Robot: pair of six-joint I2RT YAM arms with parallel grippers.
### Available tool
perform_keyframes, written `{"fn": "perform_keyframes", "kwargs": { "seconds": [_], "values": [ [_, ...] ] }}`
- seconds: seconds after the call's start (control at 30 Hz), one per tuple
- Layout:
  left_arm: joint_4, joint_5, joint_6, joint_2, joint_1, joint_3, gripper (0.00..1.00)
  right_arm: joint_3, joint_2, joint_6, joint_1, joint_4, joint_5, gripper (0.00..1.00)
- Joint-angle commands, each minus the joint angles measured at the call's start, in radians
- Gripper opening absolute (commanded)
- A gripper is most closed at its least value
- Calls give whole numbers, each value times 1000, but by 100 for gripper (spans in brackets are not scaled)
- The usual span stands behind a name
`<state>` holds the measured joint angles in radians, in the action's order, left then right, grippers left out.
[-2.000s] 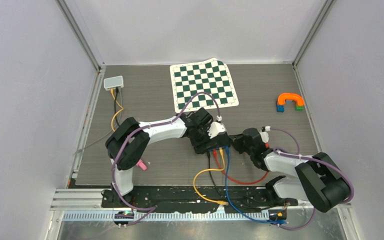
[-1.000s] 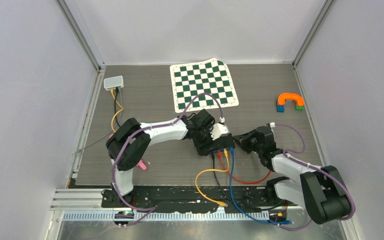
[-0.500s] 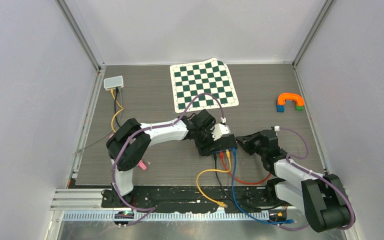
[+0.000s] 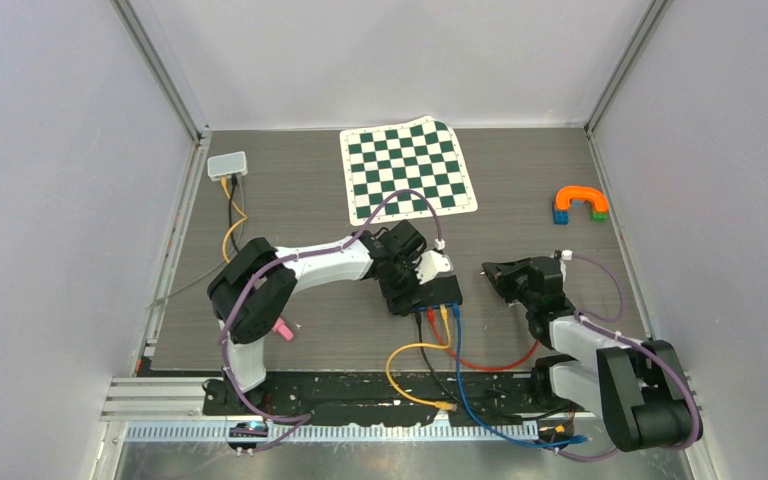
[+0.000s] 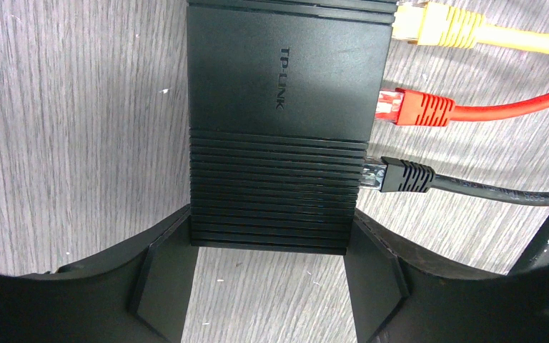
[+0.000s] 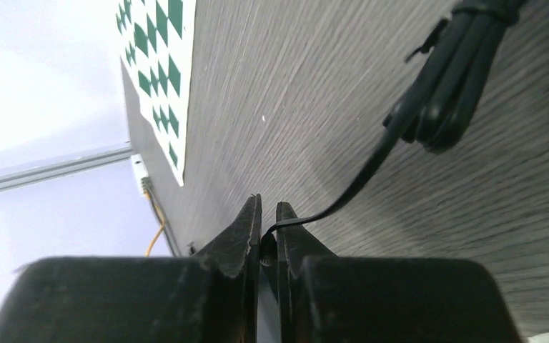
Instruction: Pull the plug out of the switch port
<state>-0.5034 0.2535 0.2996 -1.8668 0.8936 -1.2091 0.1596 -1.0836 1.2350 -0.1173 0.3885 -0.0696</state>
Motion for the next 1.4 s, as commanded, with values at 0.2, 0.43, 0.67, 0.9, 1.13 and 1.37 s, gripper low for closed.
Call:
{"fn": "perform_keyframes", "kwargs": {
  "seconds": [0.2,0.43,0.67,0.9,1.13,1.37],
  "values": [
    [-74,-8,-26,11,-7,-13,55,235,51,-309,19,-322,228,5],
    [-49,-26,-34,41,-7,5,62,307,-129,-365,37,-310,87,10],
    [-41,-26,-36,61,-7,26,66,323,-187,-391,36,-336,50,26],
    [-17,-35,-46,76,-7,41,78,369,-107,-472,37,-455,44,62],
    [-16,-34,-47,69,-7,30,81,410,54,-581,37,-542,-56,65],
    [-32,-23,-39,51,-7,14,81,271,101,-559,36,-488,-311,62]
  ]
}}
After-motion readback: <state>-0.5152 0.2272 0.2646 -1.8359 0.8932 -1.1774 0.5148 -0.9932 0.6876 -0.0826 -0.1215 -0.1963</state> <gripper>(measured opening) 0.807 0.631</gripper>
